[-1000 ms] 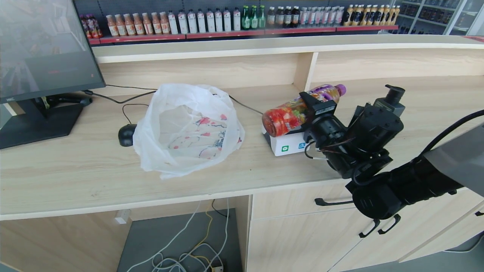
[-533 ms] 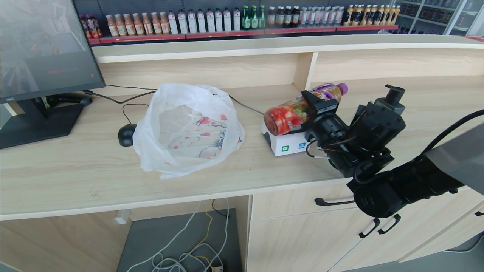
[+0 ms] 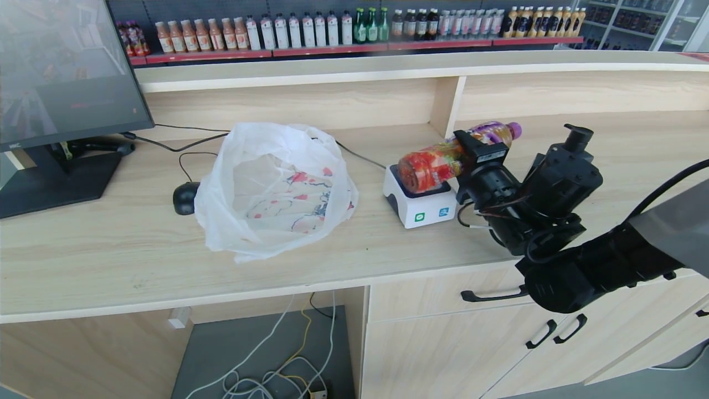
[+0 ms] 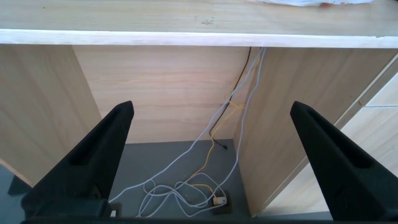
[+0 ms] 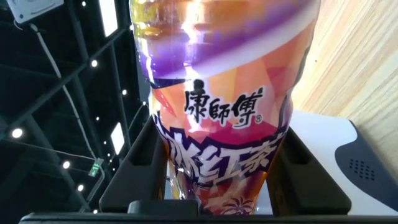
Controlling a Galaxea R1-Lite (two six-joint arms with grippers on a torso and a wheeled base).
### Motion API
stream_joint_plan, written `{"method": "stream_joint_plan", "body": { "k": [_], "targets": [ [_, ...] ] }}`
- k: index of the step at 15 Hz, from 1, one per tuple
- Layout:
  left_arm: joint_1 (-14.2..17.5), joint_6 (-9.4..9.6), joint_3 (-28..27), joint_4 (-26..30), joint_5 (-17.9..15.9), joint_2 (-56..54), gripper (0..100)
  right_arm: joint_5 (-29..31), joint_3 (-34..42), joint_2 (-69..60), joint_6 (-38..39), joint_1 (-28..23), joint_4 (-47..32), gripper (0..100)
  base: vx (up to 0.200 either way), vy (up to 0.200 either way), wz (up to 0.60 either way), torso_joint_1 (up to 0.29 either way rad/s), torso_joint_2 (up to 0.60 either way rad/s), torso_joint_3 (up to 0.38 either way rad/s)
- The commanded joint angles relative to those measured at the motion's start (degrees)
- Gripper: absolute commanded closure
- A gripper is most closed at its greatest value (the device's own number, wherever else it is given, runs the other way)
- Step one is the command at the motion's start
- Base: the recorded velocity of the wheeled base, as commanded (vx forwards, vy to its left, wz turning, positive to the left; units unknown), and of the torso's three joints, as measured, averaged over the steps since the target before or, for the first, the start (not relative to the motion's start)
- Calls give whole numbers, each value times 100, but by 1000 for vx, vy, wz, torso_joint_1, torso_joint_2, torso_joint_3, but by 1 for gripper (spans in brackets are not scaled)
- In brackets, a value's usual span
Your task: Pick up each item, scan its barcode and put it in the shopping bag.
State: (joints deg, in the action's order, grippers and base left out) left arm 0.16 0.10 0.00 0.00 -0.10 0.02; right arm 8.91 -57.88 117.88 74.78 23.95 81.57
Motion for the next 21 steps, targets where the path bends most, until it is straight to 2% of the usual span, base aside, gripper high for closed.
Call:
{"method": "stream_joint_plan", "body": {
  "k": [1, 6, 11, 13, 15, 17, 18, 20, 21],
  "targets": [
    [2, -1, 0, 0, 1, -2, 0, -3, -39, -20, -7, 4, 0, 100, 0, 0, 0, 0, 0, 0],
    [2, -1, 0, 0, 1, -2, 0, 5, -13, -187, -112, 4, 17, 100, 0, 0, 0, 0, 0, 0],
    [2, -1, 0, 0, 1, -2, 0, -504, 22, -600, -1088, 39, 17, 100, 0, 0, 0, 0, 0, 0],
    [2, -1, 0, 0, 1, -2, 0, -751, -13, -740, -2125, 74, 17, 100, 0, 0, 0, 0, 0, 0],
    [2, -1, 0, 0, 1, -2, 0, -768, 49, -925, -2793, 83, 17, 100, 0, 0, 0, 0, 0, 0],
    [2, -1, 0, 0, 1, -2, 0, -794, 66, -995, -3127, 83, 17, 100, 0, 0, 0, 0, 0, 0],
    [2, -1, 0, 0, 1, -2, 0, -856, 119, -1092, -3742, 180, 17, 100, 0, 0, 0, 0, 0, 0],
    [2, -1, 0, 0, 1, -2, 0, -891, 295, -1241, -4314, 232, 17, 100, 0, 0, 0, 0, 0, 0],
    [2, -1, 0, 0, 1, -2, 0, -1084, 479, -1347, -4867, 303, 17, 100, 0, 0, 0, 0, 0, 0]
  ]
}}
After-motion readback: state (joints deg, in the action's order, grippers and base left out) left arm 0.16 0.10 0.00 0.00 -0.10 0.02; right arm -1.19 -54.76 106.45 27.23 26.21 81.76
